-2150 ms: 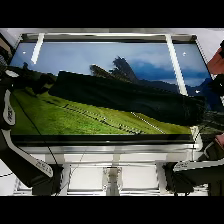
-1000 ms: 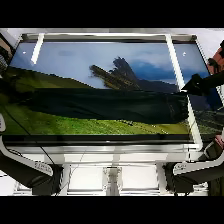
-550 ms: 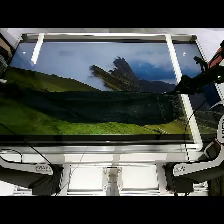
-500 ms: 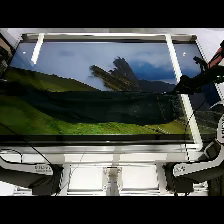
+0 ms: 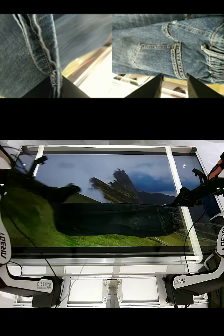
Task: Fold the clothes and pants, and hang the long-sleeved shirts on hangers.
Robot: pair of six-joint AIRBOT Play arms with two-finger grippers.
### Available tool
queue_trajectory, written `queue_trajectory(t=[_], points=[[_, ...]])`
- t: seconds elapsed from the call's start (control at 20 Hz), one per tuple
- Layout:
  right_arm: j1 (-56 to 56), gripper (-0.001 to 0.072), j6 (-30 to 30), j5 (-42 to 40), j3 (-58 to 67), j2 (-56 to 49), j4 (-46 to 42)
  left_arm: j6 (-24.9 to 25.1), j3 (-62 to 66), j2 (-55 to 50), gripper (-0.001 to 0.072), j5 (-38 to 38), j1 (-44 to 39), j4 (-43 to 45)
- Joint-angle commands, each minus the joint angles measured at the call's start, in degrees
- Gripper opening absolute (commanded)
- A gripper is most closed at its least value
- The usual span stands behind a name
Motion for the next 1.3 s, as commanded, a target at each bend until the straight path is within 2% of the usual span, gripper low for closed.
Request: queue_trajectory(t=[0.0,0.2,0.45,0.65,0.9,1.25], points=[[0.0,0.0346,0.1,0.9,0.0,0.0,0.0,-3.0,0.0,0.1,0.0028,6.1,-7.8,-13.4],[0.1,0.034,0.0,2.3,0.0,0.1,0.1,-8.2,0.0,-0.5,0.0028,9.9,-15.2,-14.2],[0.1,0.034,0.1,3.7,0.0,0.1,1.7,-15.7,0.0,-2.1,0.0029,19.0,-20.2,-14.2],[0.1,0.034,0.0,4.1,0.0,0.1,1.7,-16.9,-0.3,-3.6,0.0029,17.3,-23.5,-13.3],[0.1,0.0339,0.1,4.3,0.0,0.1,1.7,-20.5,-0.4,-8.2,0.0029,18.8,-27.9,-5.4],[0.1,0.0339,0.1,4.3,0.0,0.1,1.7,-21.8,-3.6,-12.3,0.0029,20.5,-34.1,-5.5]])
